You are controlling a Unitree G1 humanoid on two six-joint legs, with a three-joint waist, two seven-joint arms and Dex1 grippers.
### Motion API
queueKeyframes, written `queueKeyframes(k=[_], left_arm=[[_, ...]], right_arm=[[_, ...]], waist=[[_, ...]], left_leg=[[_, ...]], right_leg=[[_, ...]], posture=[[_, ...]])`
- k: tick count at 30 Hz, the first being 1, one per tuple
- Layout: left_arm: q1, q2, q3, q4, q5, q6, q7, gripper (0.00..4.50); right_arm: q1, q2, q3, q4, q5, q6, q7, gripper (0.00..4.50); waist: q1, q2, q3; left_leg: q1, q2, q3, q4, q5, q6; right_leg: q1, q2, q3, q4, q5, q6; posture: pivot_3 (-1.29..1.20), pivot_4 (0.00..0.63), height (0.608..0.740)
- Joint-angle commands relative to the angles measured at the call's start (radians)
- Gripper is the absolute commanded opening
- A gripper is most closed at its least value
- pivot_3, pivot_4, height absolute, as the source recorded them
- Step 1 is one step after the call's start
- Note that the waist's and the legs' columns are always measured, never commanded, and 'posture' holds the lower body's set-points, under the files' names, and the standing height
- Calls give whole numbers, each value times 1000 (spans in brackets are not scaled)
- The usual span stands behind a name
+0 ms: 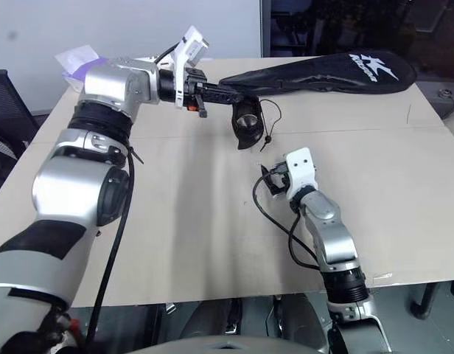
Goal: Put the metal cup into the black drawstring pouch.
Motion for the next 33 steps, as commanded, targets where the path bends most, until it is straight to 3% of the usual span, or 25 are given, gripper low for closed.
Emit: queueKeyframes(k=[1, 21, 33], left_arm=[[1, 6, 4, -33, 15, -28, -25, 31], [49, -2, 7, -140, 12, 38, -55, 31], [59, 16, 12, -178, 6, 63, -59, 31]], right_arm=[[-27, 8, -22, 12, 24, -40, -7, 4500], [-157, 100, -71, 245, 96, -123, -34, 4500], [-221, 100, -61, 377, 73, -202, -37, 4500]], waist=[[1, 0, 0], [-1, 0, 0], [-4, 0, 0]], left_leg=[[0, 0, 0, 0, 0, 0], [0, 0, 0, 0, 0, 0], [0, 0, 0, 0, 0, 0]], right_leg=[[0, 0, 0, 0, 0, 0], [0, 0, 0, 1, 0, 0], [0, 0, 0, 1, 0, 0]], posture=[[0, 150, 740], [0, 150, 740], [0, 150, 740]])
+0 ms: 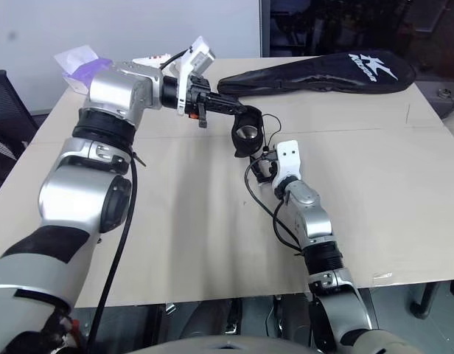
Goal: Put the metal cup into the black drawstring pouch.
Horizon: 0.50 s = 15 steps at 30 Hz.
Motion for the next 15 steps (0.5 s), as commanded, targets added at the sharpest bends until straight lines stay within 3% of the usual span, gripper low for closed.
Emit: queueKeyframes(k=[1, 3, 8, 10, 15], left_arm=[[-7, 18, 17, -41, -10, 3, -9, 0], [-6, 20, 17, -43, -11, 4, -8, 0], [-5, 24, 19, -46, -12, 5, -8, 0], [-6, 25, 20, -44, -12, 4, -7, 0], [-7, 27, 28, -40, -16, 8, -2, 0]], right_arm=[[-52, 3, -3, 20, 0, -43, 2, 3956], [-72, 3, -14, 39, 6, -55, -1, 3240], [-71, -5, -16, 49, 6, -72, 6, 806], [-66, -7, -17, 47, 6, -76, 6, 53], [-34, -31, -13, 11, -28, -91, -24, 53]], waist=[[0, 0, 0], [0, 0, 0], [1, 0, 0], [1, 0, 0], [1, 0, 0]], left_leg=[[0, 0, 0, 0, 0, 0], [0, 0, 0, 0, 0, 0], [0, 0, 0, 0, 0, 0], [0, 0, 0, 0, 0, 0], [0, 0, 0, 0, 0, 0]], right_leg=[[0, 0, 0, 0, 0, 0], [0, 0, 0, 0, 0, 0], [0, 0, 0, 0, 0, 0], [0, 0, 0, 0, 0, 0], [0, 0, 0, 0, 0, 0]], posture=[[0, 150, 740], [0, 150, 740], [0, 150, 740], [0, 150, 740], [0, 150, 740]])
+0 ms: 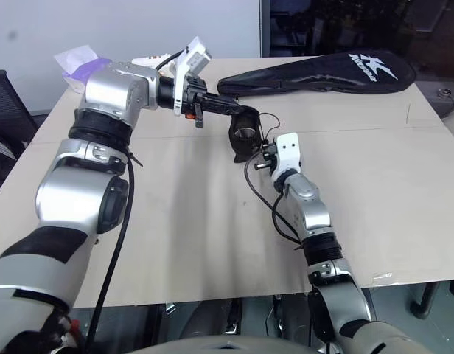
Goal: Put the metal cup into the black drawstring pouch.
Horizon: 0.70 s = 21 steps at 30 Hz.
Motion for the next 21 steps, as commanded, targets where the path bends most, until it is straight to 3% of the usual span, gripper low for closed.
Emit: queueKeyframes(k=[1, 5, 11, 15, 19, 21], left_arm=[[-8, 16, 27, -37, -15, -2, 1, 0], [53, 10, 17, -89, -22, 3, -4, 0], [192, -37, -14, -279, -47, -43, -34, 0], [173, -121, 16, -323, -89, -32, 11, 1248], [165, -226, -18, -352, -89, -88, 55, 3176], [168, -279, -35, -344, -81, -124, 71, 3176]], right_arm=[[36, -39, 7, -89, -55, -27, -41, 53], [153, -216, 44, -347, -262, 62, -85, 53], [284, -500, 58, -785, -456, 268, 55, 53], [284, -610, 79, -958, -515, 379, 164, 0], [254, -645, 100, -1042, -544, 463, 234, 0], [245, -652, 114, -1066, -558, 493, 256, 0]], waist=[[1, 0, 0], [7, 0, 0], [8, 1, 1], [8, 1, 1], [12, 1, 1], [13, 1, 1]], left_leg=[[0, 0, 0, 0, 0, 0], [-1, 0, 0, 0, 0, 0], [-1, 0, 0, 0, 0, 0], [-1, 0, 0, 1, 0, 0], [0, 0, 0, 1, 0, 1], [-1, 0, 0, 1, 0, 1]], right_leg=[[0, 0, 0, 0, 0, 0], [0, -1, 0, -1, 0, 0], [0, 0, 0, 0, 0, 0], [0, 1, 0, 0, 0, 0], [1, 1, 0, 0, 0, 0], [1, 0, 0, 0, 0, 0]], posture=[[0, 150, 740], [0, 150, 740], [0, 150, 740], [0, 150, 740], [0, 150, 740], [0, 150, 740]])
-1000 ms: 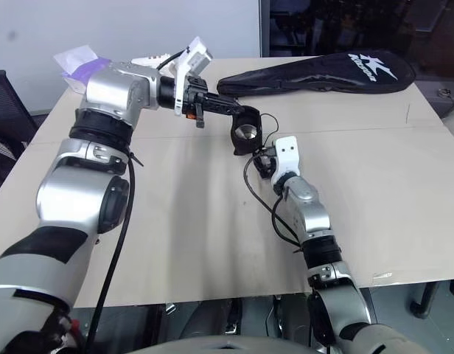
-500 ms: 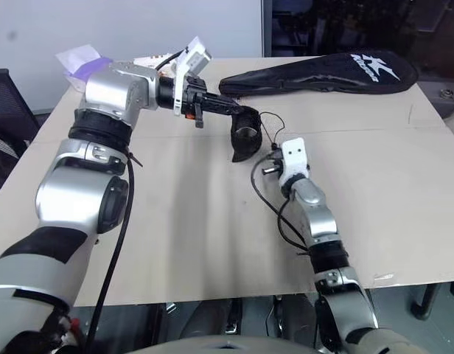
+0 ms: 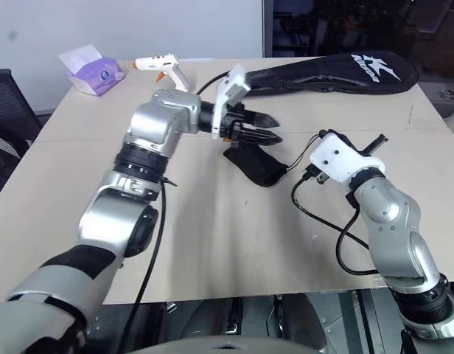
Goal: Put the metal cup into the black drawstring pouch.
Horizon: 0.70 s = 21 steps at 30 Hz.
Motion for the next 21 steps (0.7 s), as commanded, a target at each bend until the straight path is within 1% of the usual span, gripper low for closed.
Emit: queueKeyframes(k=[1, 3, 5, 10, 13, 21], left_arm=[[-12, -72, -33, -15, 6, -95, 34, 3176], [-10, -104, -40, 4, 11, -135, 49, 3176], [-14, -125, -30, 12, -2, -128, 58, 3176], [-12, -145, -29, 29, -2, -130, 73, 3176], [-15, -144, -33, 52, 8, -137, 74, 2429], [-11, -145, -41, 66, 14, -146, 69, 2429]], right_arm=[[-21, -23, 12, -83, -39, 51, 44, 0], [-19, -32, 20, -104, -54, 69, 61, 0], [-13, -47, 23, -122, -67, 83, 80, 0], [1, -56, 19, -156, -82, 111, 99, 0], [2, -43, 27, -169, -90, 124, 94, 0], [-10, -10, 59, -169, -118, 136, 88, 0]], waist=[[2, 0, 0], [5, 0, 0], [4, 0, 0], [3, 0, 0], [6, 0, 0], [10, 0, 0]], left_leg=[[0, 0, 0, 0, 0, 0], [0, 0, 0, 0, 0, 0], [0, 0, 0, 0, 0, 0], [0, 0, 0, 0, 0, 0], [0, 0, 0, 0, 0, 0], [0, 0, 0, 0, 0, 0]], right_leg=[[0, 0, 0, 0, 0, 0], [0, 0, 0, 0, 0, 0], [0, 0, 0, 0, 0, 0], [0, 0, 0, 0, 0, 0], [0, 0, 0, 0, 0, 0], [0, 0, 0, 0, 0, 0]], posture=[[0, 150, 740], [0, 150, 740], [0, 150, 740], [0, 150, 740], [0, 150, 740], [0, 150, 740]])
